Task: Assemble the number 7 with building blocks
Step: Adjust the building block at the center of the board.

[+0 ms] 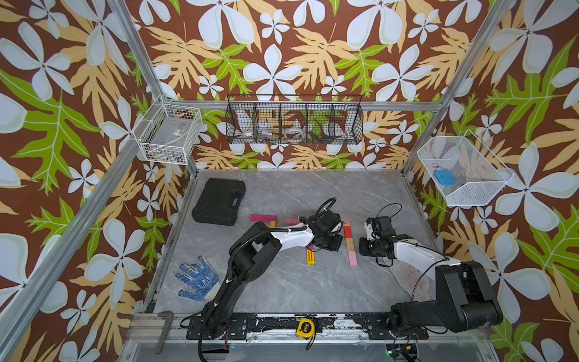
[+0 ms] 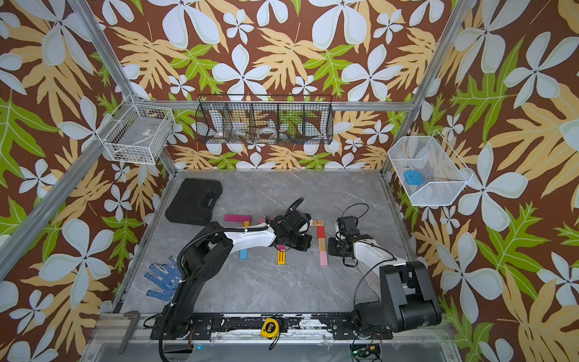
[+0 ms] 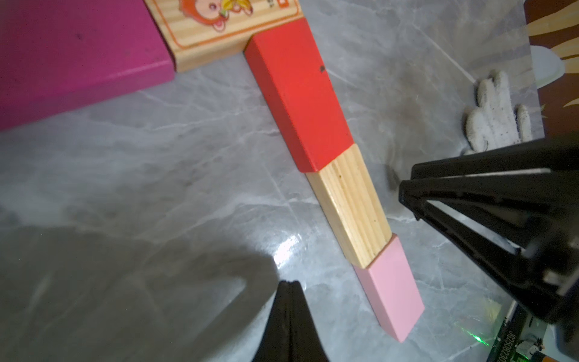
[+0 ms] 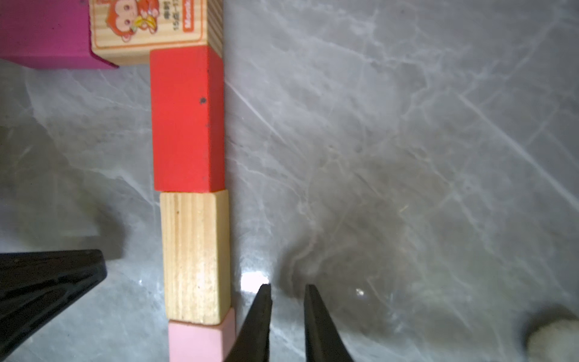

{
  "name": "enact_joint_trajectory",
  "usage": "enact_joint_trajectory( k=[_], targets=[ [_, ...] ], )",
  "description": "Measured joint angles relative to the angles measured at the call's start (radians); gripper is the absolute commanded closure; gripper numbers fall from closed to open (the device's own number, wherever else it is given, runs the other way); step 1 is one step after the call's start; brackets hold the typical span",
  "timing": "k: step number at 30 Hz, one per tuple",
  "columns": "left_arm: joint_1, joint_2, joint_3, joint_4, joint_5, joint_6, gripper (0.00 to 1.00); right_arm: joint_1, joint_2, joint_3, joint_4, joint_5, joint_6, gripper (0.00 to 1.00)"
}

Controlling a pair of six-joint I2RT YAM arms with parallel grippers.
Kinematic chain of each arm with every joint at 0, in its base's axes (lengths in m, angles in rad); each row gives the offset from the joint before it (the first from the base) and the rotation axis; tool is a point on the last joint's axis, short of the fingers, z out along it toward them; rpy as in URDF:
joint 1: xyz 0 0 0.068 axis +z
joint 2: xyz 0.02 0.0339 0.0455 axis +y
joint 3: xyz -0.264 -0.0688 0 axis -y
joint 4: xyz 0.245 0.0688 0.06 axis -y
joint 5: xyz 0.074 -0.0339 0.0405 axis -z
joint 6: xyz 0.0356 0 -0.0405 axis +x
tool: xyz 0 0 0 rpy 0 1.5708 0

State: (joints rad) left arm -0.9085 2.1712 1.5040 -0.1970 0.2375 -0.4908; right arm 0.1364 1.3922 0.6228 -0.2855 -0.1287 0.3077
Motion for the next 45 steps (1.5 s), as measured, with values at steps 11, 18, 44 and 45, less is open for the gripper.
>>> enact_joint_trajectory(
  k=[11,18,44,45],
  targets=[
    [0.0,-0.019,-0.019,0.015,0.0,0.0,0.95,0.021,-0.002,-0.008,0.0,-0.038,-0.002,0.8],
    [-0.001,-0.019,-0.019,0.015,0.0,0.0,0.95,0.027,0.001,-0.009,0.0,-0.051,-0.002,0.8],
    [-0.001,-0.03,-0.024,0.02,-0.001,0.0,0.95,0.027,0.004,-0.009,0.0,-0.055,-0.006,0.8],
    [-0.001,-0.03,-0.024,0.02,-0.001,0.0,0.95,0.027,0.004,-0.009,0.0,-0.055,-0.006,0.8]
  ],
)
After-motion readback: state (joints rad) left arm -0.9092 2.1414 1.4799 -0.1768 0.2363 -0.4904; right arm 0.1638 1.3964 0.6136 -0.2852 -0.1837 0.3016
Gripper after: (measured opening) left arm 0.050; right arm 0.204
